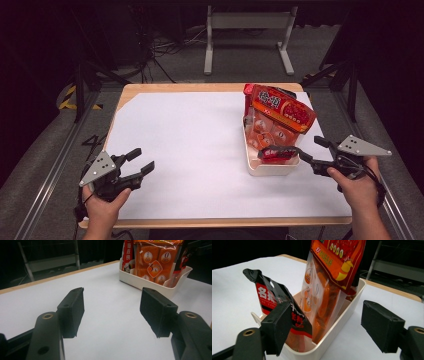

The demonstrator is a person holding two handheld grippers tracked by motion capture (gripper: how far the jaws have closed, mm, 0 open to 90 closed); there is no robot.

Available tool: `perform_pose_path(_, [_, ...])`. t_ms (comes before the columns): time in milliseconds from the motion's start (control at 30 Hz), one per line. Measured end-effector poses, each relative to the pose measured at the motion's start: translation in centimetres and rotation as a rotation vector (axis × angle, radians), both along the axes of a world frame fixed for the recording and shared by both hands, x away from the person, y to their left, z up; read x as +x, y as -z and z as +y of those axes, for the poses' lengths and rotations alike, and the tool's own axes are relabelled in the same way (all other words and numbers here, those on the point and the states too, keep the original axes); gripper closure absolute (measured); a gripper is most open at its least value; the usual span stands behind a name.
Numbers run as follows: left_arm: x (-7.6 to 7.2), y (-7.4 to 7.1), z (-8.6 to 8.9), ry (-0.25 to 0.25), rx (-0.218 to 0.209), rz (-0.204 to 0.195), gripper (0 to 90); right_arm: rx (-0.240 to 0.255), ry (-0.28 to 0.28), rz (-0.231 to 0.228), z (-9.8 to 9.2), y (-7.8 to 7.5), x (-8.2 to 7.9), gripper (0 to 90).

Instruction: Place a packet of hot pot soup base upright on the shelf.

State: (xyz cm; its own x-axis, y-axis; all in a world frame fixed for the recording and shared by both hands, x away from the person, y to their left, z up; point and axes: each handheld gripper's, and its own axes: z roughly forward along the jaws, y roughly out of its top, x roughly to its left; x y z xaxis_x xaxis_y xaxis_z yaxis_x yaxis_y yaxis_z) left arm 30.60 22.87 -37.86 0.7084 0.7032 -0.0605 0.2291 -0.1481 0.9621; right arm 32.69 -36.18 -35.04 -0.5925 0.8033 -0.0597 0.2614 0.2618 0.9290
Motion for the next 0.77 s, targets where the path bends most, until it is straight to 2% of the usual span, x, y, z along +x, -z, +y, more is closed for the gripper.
perform_pose_path(200, [0.4, 0.5, 0.2, -0.025, 0.011, 0.001, 36.4, -0.003, 0.007, 0.025, 0.1, 1.2, 0.4, 25.3])
perform_pose_path(300, [0.7, 1.1, 0.5, -0.038, 0.007, 0.028, 36.6, -0.005, 0.011, 0.037, 0.1, 1.7, 0.6, 25.3])
perform_pose_path(467, [0.8, 1.2, 0.7, -0.042, -0.005, 0.028, 36.8, -0.012, 0.01, 0.047, 0.2, 2.2, 0.8, 25.3])
perform_pose_path(767, [0.8, 1.3, 0.8, -0.045, -0.014, 0.034, 35.9, -0.015, 0.004, 0.03, 0.2, 2.5, 0.8, 25.3])
